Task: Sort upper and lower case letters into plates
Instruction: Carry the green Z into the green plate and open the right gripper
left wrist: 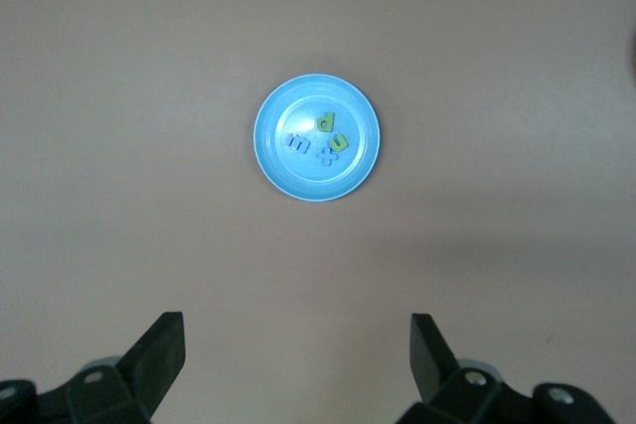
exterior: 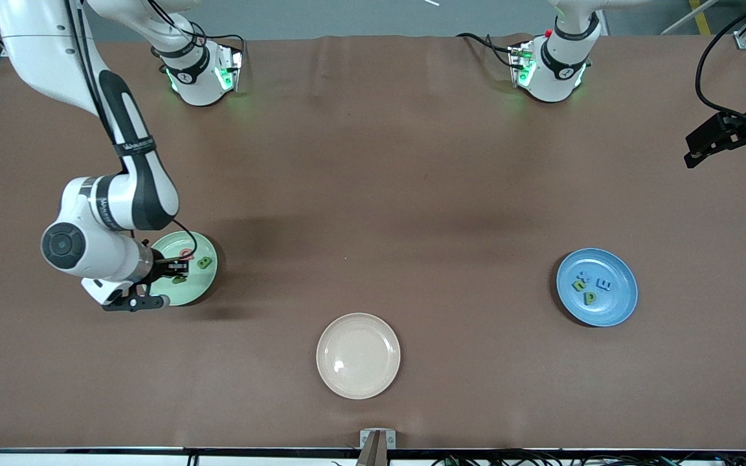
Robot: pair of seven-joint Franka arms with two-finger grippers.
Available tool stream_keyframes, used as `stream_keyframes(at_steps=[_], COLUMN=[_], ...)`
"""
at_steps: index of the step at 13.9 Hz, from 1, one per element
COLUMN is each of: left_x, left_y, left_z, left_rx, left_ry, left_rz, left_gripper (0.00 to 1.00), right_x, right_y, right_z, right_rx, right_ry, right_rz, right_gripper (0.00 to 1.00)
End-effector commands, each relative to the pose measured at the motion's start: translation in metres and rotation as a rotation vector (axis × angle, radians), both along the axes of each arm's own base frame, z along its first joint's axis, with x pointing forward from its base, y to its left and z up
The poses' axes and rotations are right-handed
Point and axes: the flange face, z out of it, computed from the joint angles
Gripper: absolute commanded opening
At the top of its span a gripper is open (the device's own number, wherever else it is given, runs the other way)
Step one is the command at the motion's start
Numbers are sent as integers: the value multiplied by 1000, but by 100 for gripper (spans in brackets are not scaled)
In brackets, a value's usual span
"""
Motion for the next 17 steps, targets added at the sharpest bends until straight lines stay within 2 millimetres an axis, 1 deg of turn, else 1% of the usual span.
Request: stream_keyframes(at_steps=[1, 2, 6, 9, 10, 11, 12, 15, 17], left_x=[-4, -3, 5, 5, 5, 5, 4, 4, 3], left_y=[4, 4, 4, 0, 0, 1, 2, 0, -4], left_z=[1, 1, -4, -6, -4, -3, 0, -2, -3], left_rx=[-19, -19, -20, -24, -22, -23, -23, -20, -20], left_ry=[-8, -8, -20, -20, -22, -25, -29, -21, -19], left_rz=[-12, -12, -14, -65, -76, -75, -73, -76, -79], left_gripper=[100, 100, 100, 100, 100, 100, 100, 100, 100], right_x=[2, 2, 4, 3, 3, 2, 2, -2, 1], right_y=[-22, -26, -21, -17, -16, -16, -16, -12, -10], right_z=[-23, -34, -63, -66, -66, -66, -67, -60, -38], right_rx=[12, 9, 8, 7, 7, 7, 7, 10, 13], right_ry=[7, 11, -6, -1, 4, 8, 10, 48, 48], right_rz=[10, 2, 0, -1, 0, -1, -1, -8, -13], right_gripper=[0, 0, 0, 3, 12, 48, 99, 100, 100])
